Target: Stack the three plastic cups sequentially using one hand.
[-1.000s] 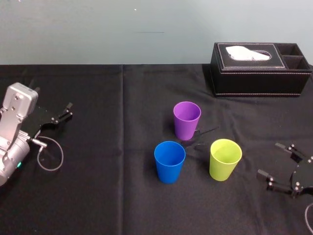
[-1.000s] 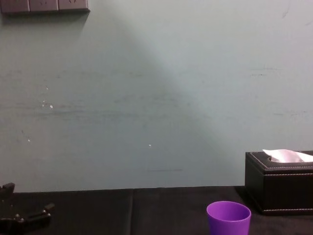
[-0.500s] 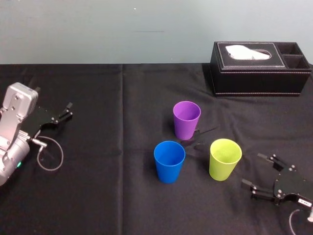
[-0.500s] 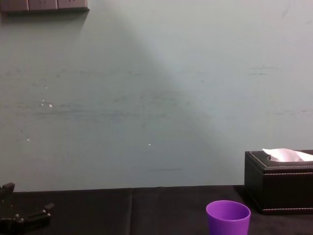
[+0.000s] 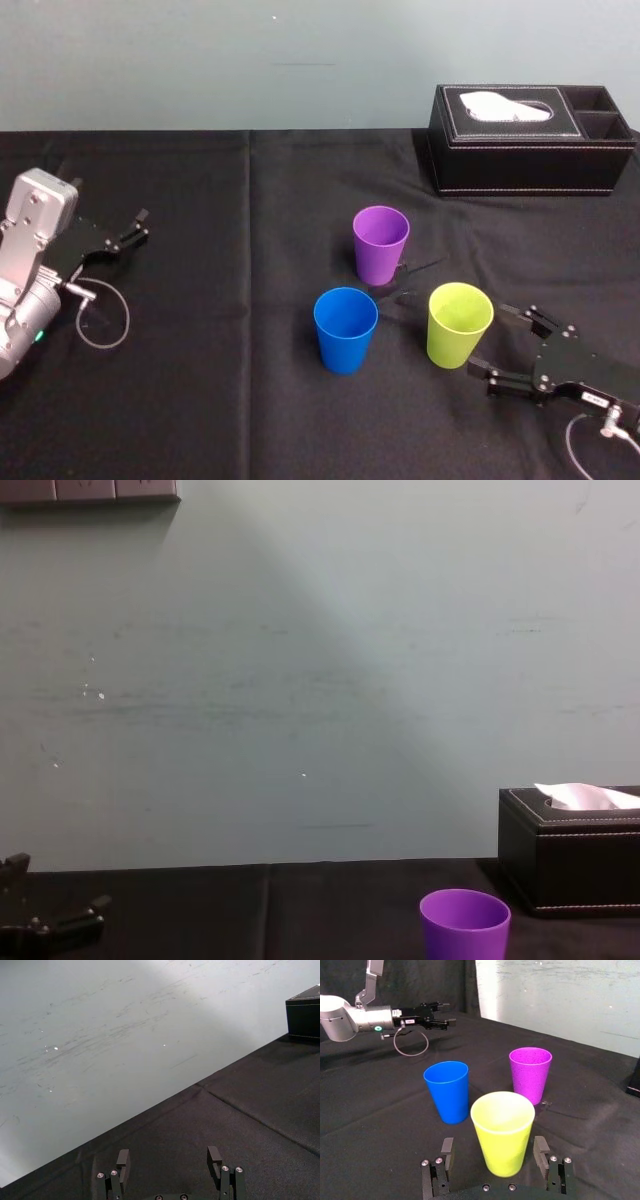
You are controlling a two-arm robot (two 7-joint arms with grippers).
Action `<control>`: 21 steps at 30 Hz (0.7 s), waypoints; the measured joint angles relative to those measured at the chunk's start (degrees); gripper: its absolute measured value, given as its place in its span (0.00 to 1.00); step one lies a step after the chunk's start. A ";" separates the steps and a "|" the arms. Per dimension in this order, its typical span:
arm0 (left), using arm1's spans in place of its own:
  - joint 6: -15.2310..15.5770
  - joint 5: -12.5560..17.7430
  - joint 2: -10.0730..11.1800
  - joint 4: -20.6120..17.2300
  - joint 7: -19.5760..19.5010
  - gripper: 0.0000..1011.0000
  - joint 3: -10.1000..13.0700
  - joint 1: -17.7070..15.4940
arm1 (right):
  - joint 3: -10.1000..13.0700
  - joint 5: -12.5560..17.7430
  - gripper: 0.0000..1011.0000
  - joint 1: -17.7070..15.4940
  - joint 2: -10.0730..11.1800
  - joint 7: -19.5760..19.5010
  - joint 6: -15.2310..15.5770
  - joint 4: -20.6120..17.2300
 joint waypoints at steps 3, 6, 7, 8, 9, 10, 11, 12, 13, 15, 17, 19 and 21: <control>0.00 0.00 0.00 0.00 0.00 1.00 0.00 0.00 | -0.85 -0.73 0.99 1.20 -0.46 0.00 0.58 0.17; 0.00 0.00 0.00 0.00 0.00 1.00 0.00 0.00 | -1.66 -1.35 0.99 2.33 -0.91 -0.03 1.04 0.34; 0.00 0.00 0.00 0.00 0.00 1.00 0.00 0.00 | -2.08 -1.73 0.99 2.86 -1.11 -0.06 1.27 0.43; 0.00 0.00 0.00 0.00 0.00 1.00 0.00 0.00 | -2.28 -1.93 0.99 3.14 -1.22 -0.07 1.38 0.48; 0.00 0.00 0.00 0.00 0.00 1.00 0.00 0.00 | -2.45 -2.09 0.99 3.38 -1.30 -0.12 1.48 0.50; 0.00 0.00 0.00 0.00 0.00 1.00 0.00 0.00 | -2.59 -2.24 0.99 3.60 -1.37 -0.18 1.56 0.52; 0.00 0.00 0.00 0.00 0.00 1.00 0.00 0.00 | -2.94 -2.58 0.99 4.07 -1.53 -0.38 1.77 0.57; 0.00 0.00 0.00 0.00 0.00 1.00 0.00 0.00 | -2.94 -2.58 0.99 4.07 -1.53 -0.38 1.77 0.57; 0.00 0.00 0.00 0.00 0.00 1.00 0.00 0.00 | -3.24 -2.96 0.99 4.51 -1.69 -0.55 1.95 0.66; 0.00 0.00 0.00 0.00 0.00 1.00 0.01 0.00 | -3.64 -3.50 0.99 5.14 -1.89 -0.93 2.17 0.84; 0.00 0.00 0.00 0.00 0.00 1.00 0.00 0.00 | -3.87 -3.89 0.99 5.52 -2.03 -1.20 2.34 0.96; 0.00 0.00 0.00 0.00 0.00 1.00 0.00 0.00 | -4.25 -4.44 0.99 6.11 -2.22 -1.54 2.57 1.16; 0.00 0.00 0.00 0.00 0.00 1.00 0.00 0.00 | -4.64 -5.04 0.99 6.67 -2.41 -1.82 2.79 1.38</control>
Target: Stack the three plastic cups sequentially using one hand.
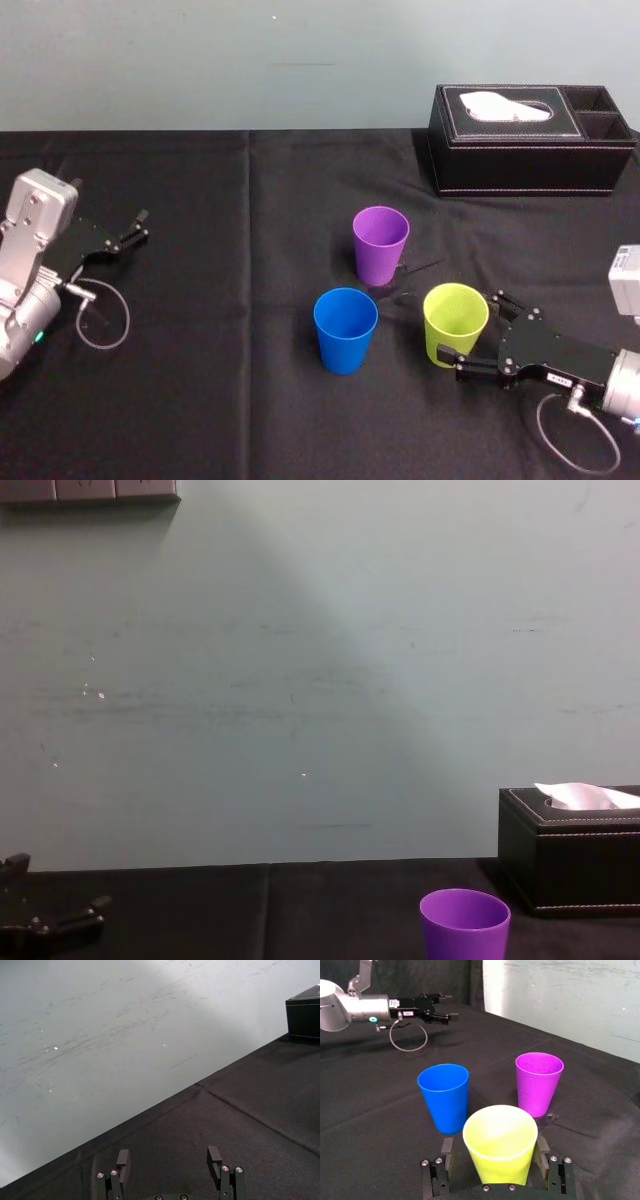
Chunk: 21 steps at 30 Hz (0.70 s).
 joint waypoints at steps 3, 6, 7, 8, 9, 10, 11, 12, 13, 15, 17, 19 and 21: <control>0.00 0.00 0.00 0.00 0.00 1.00 0.00 0.00 | -0.46 -0.63 0.99 0.59 -0.25 -0.25 0.20 0.29; 0.00 0.00 0.00 0.00 0.00 1.00 0.00 0.00 | -1.23 -1.58 0.99 1.60 -0.74 -0.58 0.59 0.83; 0.00 0.00 0.00 0.01 0.00 1.00 0.00 0.00 | -1.39 -1.80 0.99 1.84 -0.87 -0.70 0.69 0.97; 0.00 0.00 0.00 0.00 0.00 1.00 0.00 0.00 | -1.52 -1.95 0.99 2.02 -1.00 -0.79 0.78 1.08; 0.00 0.00 0.00 0.00 0.00 1.00 0.00 0.00 | -1.62 -2.04 0.99 2.17 -1.14 -0.87 0.87 1.22; 0.00 0.00 0.00 0.01 0.00 1.00 0.00 0.00 | -1.80 -2.26 0.99 2.45 -1.40 -1.03 1.00 1.44; 0.01 0.00 0.00 0.00 0.00 1.00 0.00 0.00 | -1.80 -2.26 0.99 2.47 -1.42 -1.05 1.01 1.44; 0.00 0.00 0.00 0.00 0.00 1.00 0.00 0.00 | -1.80 -2.26 0.99 2.46 -1.40 -1.06 1.01 1.44; 0.00 0.00 0.00 0.00 0.00 1.00 0.00 0.00 | -1.80 -2.26 0.99 2.46 -1.40 -1.06 1.01 1.44; 0.00 0.00 0.00 0.00 0.00 1.00 0.00 0.00 | -1.78 -2.26 0.99 2.43 -1.37 -1.06 1.00 1.43; 0.00 0.00 0.00 0.00 0.00 1.00 0.00 0.00 | -1.75 -2.25 0.99 2.39 -1.34 -1.04 0.99 1.40; 0.00 0.00 0.00 0.00 0.00 1.00 0.00 0.00 | -1.74 -2.24 0.97 2.37 -1.32 -1.03 0.98 1.38; 0.00 0.00 0.00 0.00 0.00 1.00 0.00 0.00 | -1.72 -2.22 0.92 2.34 -1.29 -1.01 0.96 1.36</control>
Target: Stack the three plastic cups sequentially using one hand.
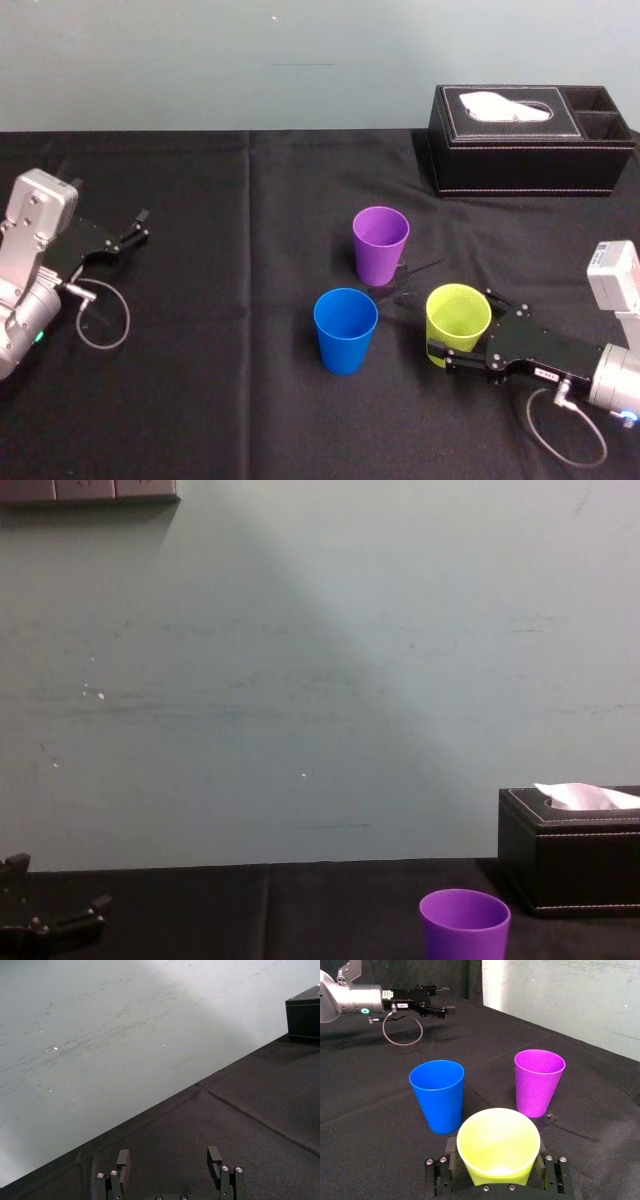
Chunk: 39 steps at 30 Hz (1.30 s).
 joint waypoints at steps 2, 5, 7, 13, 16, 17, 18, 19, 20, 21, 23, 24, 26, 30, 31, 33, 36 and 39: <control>0.00 0.00 0.00 0.00 0.00 1.00 0.00 0.00 | 0.01 0.01 0.88 -0.02 0.03 0.00 -0.01 -0.03; 0.00 0.00 0.00 0.00 0.00 1.00 0.00 0.00 | 0.03 0.03 0.81 -0.04 0.05 0.00 -0.02 -0.06; 0.00 0.00 0.00 0.00 0.00 1.00 0.00 0.00 | 0.04 0.03 0.77 -0.05 0.06 0.00 -0.03 -0.07; 0.00 0.00 0.00 0.00 0.00 1.00 0.00 0.00 | 0.07 0.06 0.74 -0.08 0.09 0.01 -0.05 -0.11; 0.00 0.00 0.00 0.00 0.00 1.00 0.00 0.00 | 0.09 0.08 0.73 -0.10 0.10 0.01 -0.06 -0.13; 0.00 0.00 0.00 0.00 0.00 1.00 0.00 0.00 | 0.09 0.09 0.73 -0.10 0.11 0.01 -0.07 -0.13; 0.00 0.00 0.00 0.00 0.00 1.00 0.00 0.00 | 0.10 0.09 0.73 -0.11 0.11 0.01 -0.07 -0.14; 0.00 0.00 0.00 0.00 0.00 1.00 0.00 0.00 | 0.11 0.11 0.73 -0.12 0.12 0.02 -0.08 -0.15; 0.00 0.00 0.00 0.00 0.00 1.00 0.00 0.00 | 0.11 0.11 0.73 -0.12 0.12 0.02 -0.08 -0.15; 0.00 0.00 0.00 0.00 0.00 1.00 0.00 0.00 | 0.11 0.12 0.73 -0.12 0.13 0.03 -0.09 -0.16; 0.00 0.00 0.00 0.00 0.00 1.00 0.00 0.00 | 0.10 0.12 0.73 -0.12 0.13 0.03 -0.10 -0.17; 0.00 0.00 0.00 0.00 0.00 1.00 0.00 0.00 | 0.11 0.12 0.73 -0.12 0.14 0.03 -0.10 -0.16; 0.00 0.00 0.00 0.00 0.00 1.00 0.00 0.00 | 0.10 0.12 0.73 -0.12 0.14 0.04 -0.11 -0.16; 0.00 0.00 0.00 0.00 0.00 1.00 0.00 0.00 | 1.66 0.61 0.73 -2.07 0.08 -2.65 0.48 -2.25; 0.00 0.00 0.00 0.00 0.00 1.00 0.00 0.00 | 1.66 0.61 0.73 -2.07 0.08 -2.65 0.48 -2.25; 0.00 0.00 0.00 0.00 0.00 1.00 0.00 0.00 | 2.87 1.26 0.73 -3.69 0.36 -4.32 1.25 -4.42; 0.00 0.00 0.00 0.00 0.00 1.00 0.00 0.00 | 4.90 2.37 0.73 -5.93 1.15 -6.34 2.86 -7.98; 0.00 0.00 0.00 0.00 0.00 1.00 0.00 0.00 | 6.74 3.83 0.73 -7.52 2.04 -7.84 5.48 -11.50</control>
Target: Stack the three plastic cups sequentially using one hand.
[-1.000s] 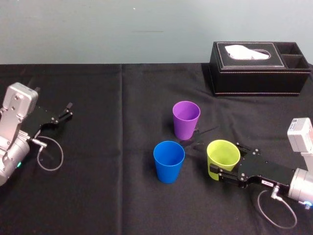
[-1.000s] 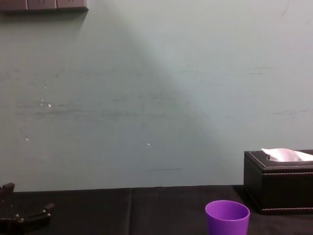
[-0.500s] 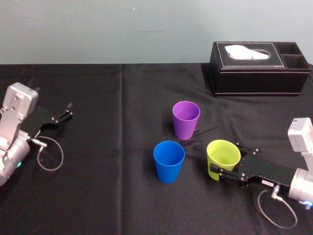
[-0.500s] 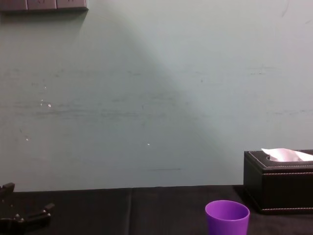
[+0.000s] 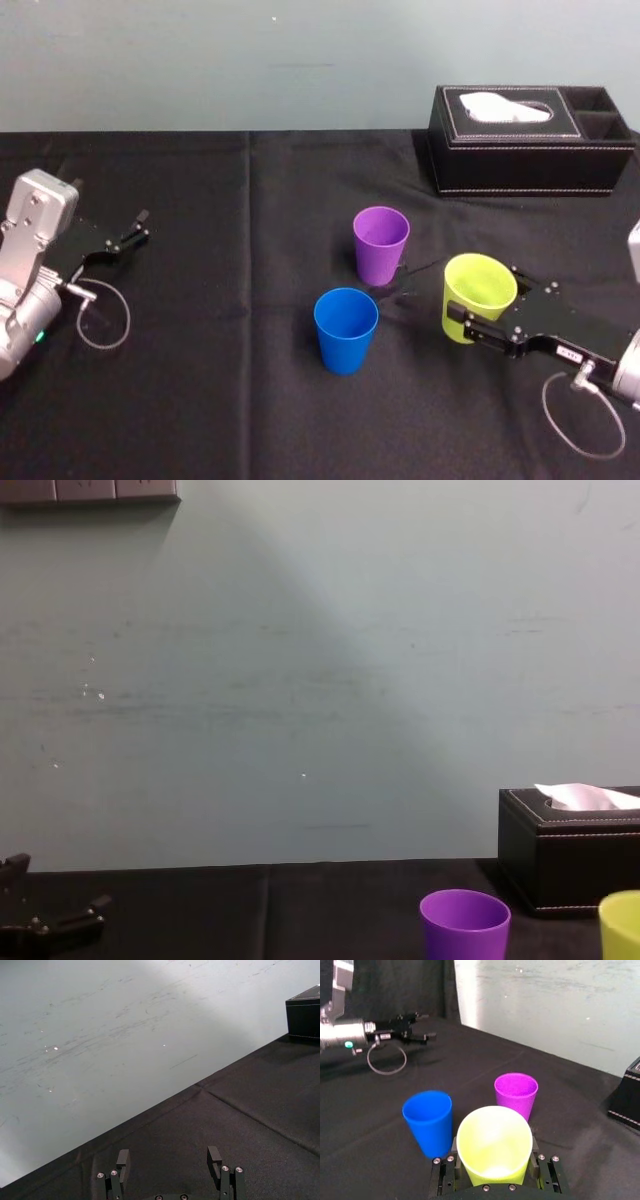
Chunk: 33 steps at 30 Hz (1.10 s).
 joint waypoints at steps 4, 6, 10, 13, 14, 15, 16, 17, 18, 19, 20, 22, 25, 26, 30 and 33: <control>0.00 0.00 0.00 0.00 0.00 1.00 0.00 0.00 | 1.55 2.94 0.73 -0.30 0.80 -0.32 3.63 -2.99; 0.00 0.00 0.00 0.00 0.00 1.00 0.00 0.00 | 1.84 3.83 0.73 0.09 1.20 -0.72 5.15 -4.39; 0.00 0.00 0.00 0.00 0.00 1.00 0.00 0.00 | 1.54 3.88 0.73 1.75 1.71 -1.79 7.06 -6.09; 0.00 0.00 0.00 0.00 0.00 1.00 0.00 0.00 | 0.55 3.38 0.73 3.97 1.69 -2.35 8.35 -6.41; 0.00 0.00 0.00 0.00 0.00 1.00 0.00 0.00 | 0.20 3.18 0.73 4.71 1.62 -2.44 8.70 -6.41; 0.00 0.00 0.00 0.00 0.00 1.00 0.00 0.00 | -0.52 2.78 0.73 6.19 1.38 -2.57 9.36 -6.17; 0.00 0.00 0.00 0.00 0.00 1.00 0.00 0.00 | -0.52 2.78 0.73 6.19 1.38 -2.57 9.36 -6.17; 0.00 0.00 0.00 0.00 0.00 1.00 0.00 0.00 | -1.38 2.44 0.73 7.78 1.01 -2.60 9.91 -5.66; 0.00 0.00 0.00 0.00 0.00 1.00 0.00 0.00 | -2.29 2.14 0.73 9.35 0.56 -2.50 10.34 -4.91; 0.00 0.00 0.00 0.00 0.00 1.00 0.00 0.00 | -2.64 1.99 0.73 10.00 0.38 -2.44 10.52 -4.63; 0.00 0.00 0.00 0.00 0.00 1.00 0.00 0.00 | -3.14 1.79 0.73 10.95 0.09 -2.33 10.73 -4.17; 0.00 0.00 0.00 0.00 0.00 1.00 0.00 0.00 | -3.97 1.49 0.73 12.45 -0.41 -2.11 11.02 -3.34; 0.00 0.00 0.00 0.00 0.00 1.00 0.00 0.00 | -6.08 0.82 0.73 16.38 -1.88 -1.52 11.80 -1.01; 0.00 0.00 0.00 0.00 0.00 1.00 0.00 0.00 | -6.51 0.65 0.73 17.15 -2.20 -1.42 12.00 -0.51; 0.00 0.00 0.00 0.00 0.00 1.00 0.00 0.00 | -8.48 -0.03 0.73 20.62 -3.70 -0.96 12.81 1.84; 0.00 0.00 0.00 0.00 0.00 1.00 0.00 0.00 | -9.91 -0.55 0.73 23.02 -4.85 -0.65 13.40 3.83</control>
